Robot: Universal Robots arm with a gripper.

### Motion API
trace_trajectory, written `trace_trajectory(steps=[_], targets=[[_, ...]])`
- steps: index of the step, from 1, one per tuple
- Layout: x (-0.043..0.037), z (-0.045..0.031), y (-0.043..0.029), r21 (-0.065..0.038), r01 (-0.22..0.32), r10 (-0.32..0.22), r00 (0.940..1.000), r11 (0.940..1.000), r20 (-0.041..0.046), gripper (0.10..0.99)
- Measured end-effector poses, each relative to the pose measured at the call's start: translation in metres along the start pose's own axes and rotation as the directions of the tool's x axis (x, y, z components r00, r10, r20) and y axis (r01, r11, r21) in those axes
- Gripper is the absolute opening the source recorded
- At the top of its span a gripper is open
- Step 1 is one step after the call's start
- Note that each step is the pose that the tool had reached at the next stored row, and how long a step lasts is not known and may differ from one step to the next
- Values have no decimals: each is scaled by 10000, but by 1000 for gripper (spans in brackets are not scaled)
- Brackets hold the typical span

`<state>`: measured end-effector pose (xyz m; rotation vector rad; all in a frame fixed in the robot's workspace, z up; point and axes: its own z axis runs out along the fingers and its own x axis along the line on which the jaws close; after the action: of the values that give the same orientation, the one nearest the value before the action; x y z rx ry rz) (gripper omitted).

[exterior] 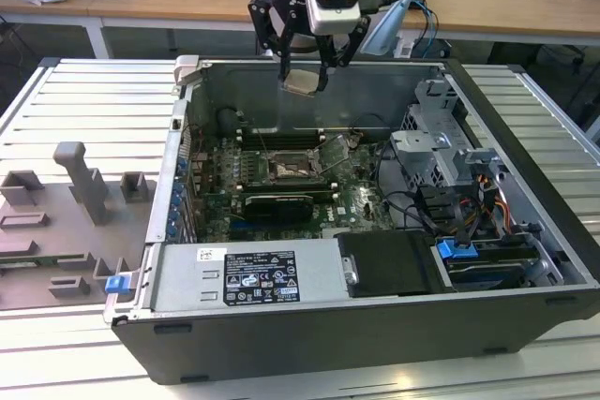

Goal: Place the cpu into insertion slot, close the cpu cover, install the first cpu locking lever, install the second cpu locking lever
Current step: 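Place the cpu into insertion slot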

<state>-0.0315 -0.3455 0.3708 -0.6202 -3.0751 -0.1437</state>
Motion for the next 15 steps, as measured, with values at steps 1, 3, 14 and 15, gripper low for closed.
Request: trace_trajectory(steps=[1, 3, 14, 15], targets=[[0, 0, 0, -1, -45, 45, 10000, 10000, 4, 541], [0, 0, 0, -5, -222, 222, 9998, 9998, 21, 541], [0, 1, 0, -21, -935, 936, 9956, 9956, 83, 541], [0, 1, 0, -25, -1041, 1041, 9945, 9946, 92, 541]])
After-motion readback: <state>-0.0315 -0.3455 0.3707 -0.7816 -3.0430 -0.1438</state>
